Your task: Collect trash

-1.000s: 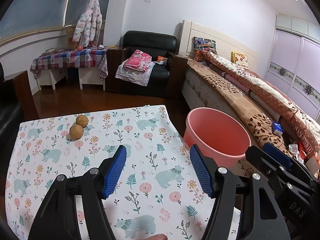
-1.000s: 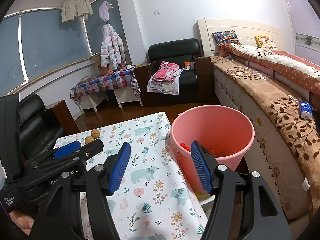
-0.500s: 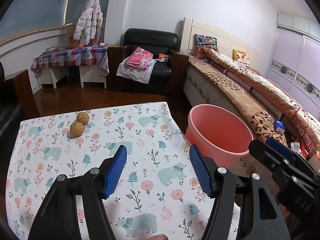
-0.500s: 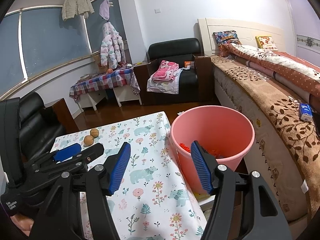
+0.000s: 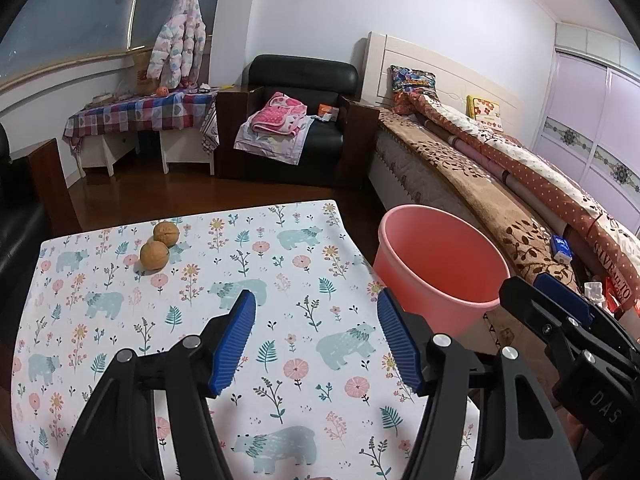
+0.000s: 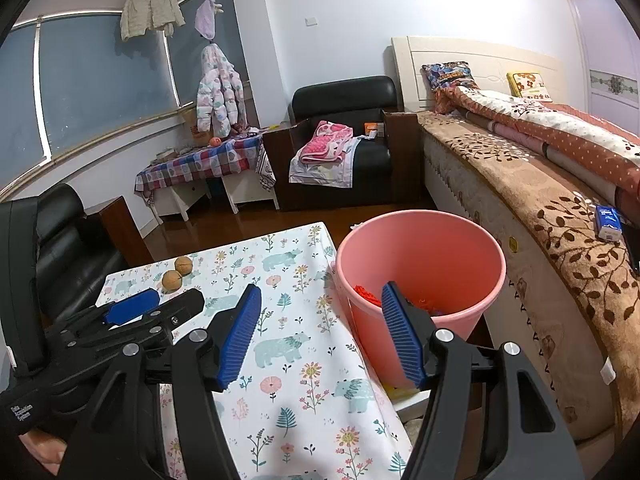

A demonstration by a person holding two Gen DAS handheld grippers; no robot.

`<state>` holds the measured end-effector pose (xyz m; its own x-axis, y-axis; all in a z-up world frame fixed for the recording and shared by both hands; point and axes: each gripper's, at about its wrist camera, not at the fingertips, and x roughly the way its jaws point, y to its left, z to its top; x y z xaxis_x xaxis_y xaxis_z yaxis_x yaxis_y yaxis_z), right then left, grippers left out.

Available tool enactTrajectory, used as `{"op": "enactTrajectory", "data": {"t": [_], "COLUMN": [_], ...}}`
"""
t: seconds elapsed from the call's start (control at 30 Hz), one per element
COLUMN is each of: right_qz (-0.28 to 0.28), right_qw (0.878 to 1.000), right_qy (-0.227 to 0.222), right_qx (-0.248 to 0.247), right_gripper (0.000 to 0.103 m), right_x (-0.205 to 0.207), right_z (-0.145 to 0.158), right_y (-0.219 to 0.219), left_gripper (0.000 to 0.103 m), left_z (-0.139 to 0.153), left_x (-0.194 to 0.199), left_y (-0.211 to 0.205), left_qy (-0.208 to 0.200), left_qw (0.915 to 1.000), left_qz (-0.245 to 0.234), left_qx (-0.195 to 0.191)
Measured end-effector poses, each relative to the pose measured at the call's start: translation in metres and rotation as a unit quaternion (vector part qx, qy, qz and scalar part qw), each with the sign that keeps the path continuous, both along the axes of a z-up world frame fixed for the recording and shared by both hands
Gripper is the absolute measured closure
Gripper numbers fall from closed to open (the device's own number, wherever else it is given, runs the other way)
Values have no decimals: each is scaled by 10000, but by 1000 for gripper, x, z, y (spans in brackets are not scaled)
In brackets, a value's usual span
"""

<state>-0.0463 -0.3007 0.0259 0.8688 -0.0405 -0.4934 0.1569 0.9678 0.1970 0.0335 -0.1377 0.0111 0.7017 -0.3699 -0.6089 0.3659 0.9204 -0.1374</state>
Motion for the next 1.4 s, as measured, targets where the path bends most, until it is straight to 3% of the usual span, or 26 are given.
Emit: {"op": "enactTrajectory", "data": {"t": [1.4], "right_qz": [-43], "right_qw": [10000], "right_qy": [20], "right_qx": [13], "right_gripper": [40], "right_x": [-1], "right_z": [-3], "right_y": [-6], "left_gripper": [40], "left_z": [-3], "left_x": [-1], "left_y": [-2], "left_qy": [23], "left_qw": [10000], "left_qz": [-22], "left_qx": [15]}}
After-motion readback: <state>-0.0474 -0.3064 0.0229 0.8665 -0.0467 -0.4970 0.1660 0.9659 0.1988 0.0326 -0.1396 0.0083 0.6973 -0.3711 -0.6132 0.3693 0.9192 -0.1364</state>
